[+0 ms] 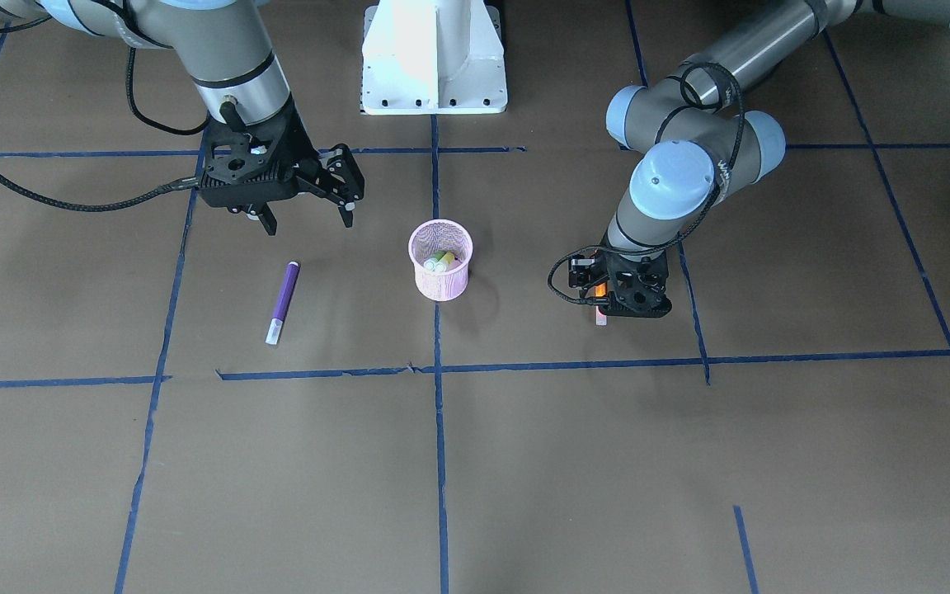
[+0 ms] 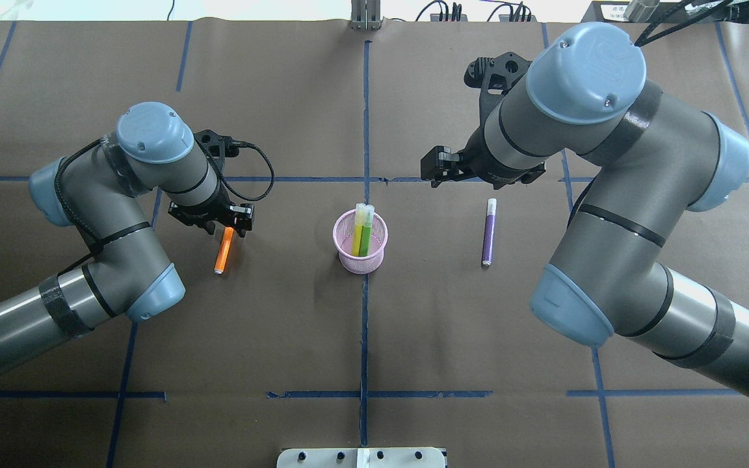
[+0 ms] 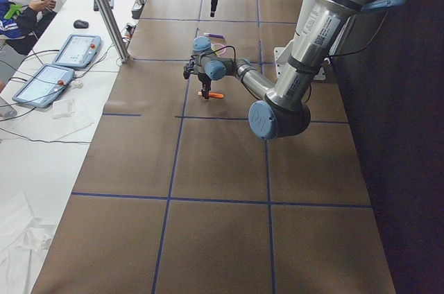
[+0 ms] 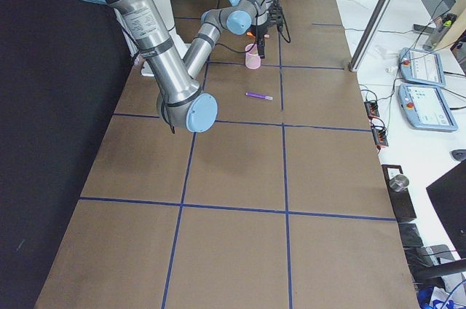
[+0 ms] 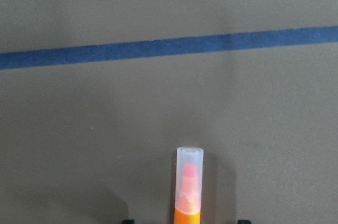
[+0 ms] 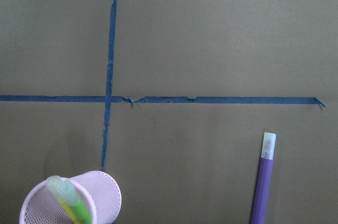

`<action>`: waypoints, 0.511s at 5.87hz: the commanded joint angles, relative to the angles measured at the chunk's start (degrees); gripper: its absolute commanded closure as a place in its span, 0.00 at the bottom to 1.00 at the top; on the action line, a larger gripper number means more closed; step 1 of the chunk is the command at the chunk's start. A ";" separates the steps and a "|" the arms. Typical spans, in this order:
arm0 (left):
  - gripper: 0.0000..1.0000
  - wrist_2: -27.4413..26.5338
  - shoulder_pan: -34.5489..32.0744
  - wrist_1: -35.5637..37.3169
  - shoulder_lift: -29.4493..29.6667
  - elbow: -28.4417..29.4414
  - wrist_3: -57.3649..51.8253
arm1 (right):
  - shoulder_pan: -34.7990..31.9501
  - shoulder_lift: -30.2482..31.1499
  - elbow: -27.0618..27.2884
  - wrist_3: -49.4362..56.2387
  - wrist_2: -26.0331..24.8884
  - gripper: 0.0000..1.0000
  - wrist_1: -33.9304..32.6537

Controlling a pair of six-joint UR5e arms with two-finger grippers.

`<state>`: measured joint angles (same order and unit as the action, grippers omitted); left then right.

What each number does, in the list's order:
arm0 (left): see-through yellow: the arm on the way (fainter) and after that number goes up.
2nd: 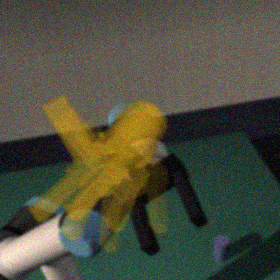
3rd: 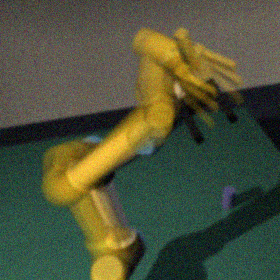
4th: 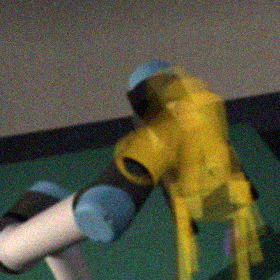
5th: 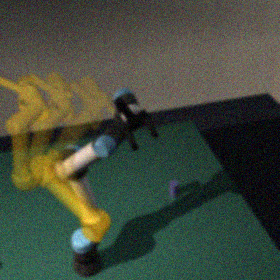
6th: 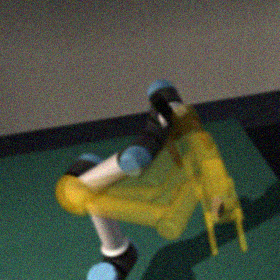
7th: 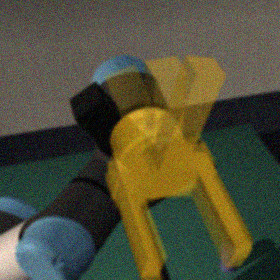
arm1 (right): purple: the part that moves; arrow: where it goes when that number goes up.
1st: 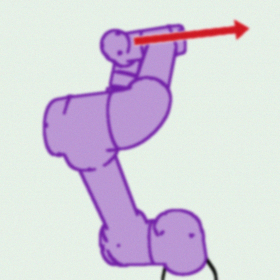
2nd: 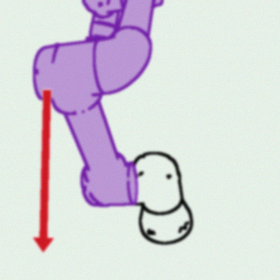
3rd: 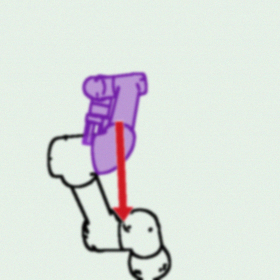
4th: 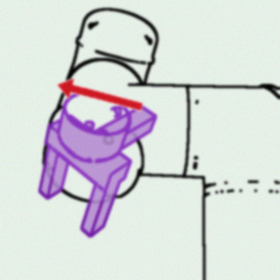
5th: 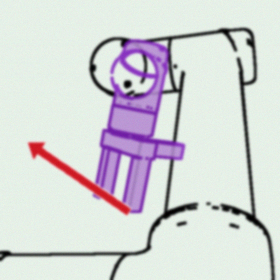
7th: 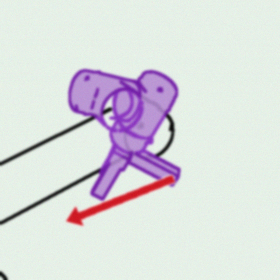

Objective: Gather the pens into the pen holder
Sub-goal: 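Grasp the orange marker with left gripper while right gripper moves over purple marker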

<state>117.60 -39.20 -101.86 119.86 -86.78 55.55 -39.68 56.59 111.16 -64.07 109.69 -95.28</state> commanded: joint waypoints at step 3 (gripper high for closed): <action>0.98 0.00 -0.17 0.00 -0.07 0.03 0.00 | -0.04 0.10 0.11 0.00 -0.09 0.00 0.00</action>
<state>117.54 -39.25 -101.86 119.80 -86.72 55.55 -39.72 56.68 111.22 -64.07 109.66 -95.27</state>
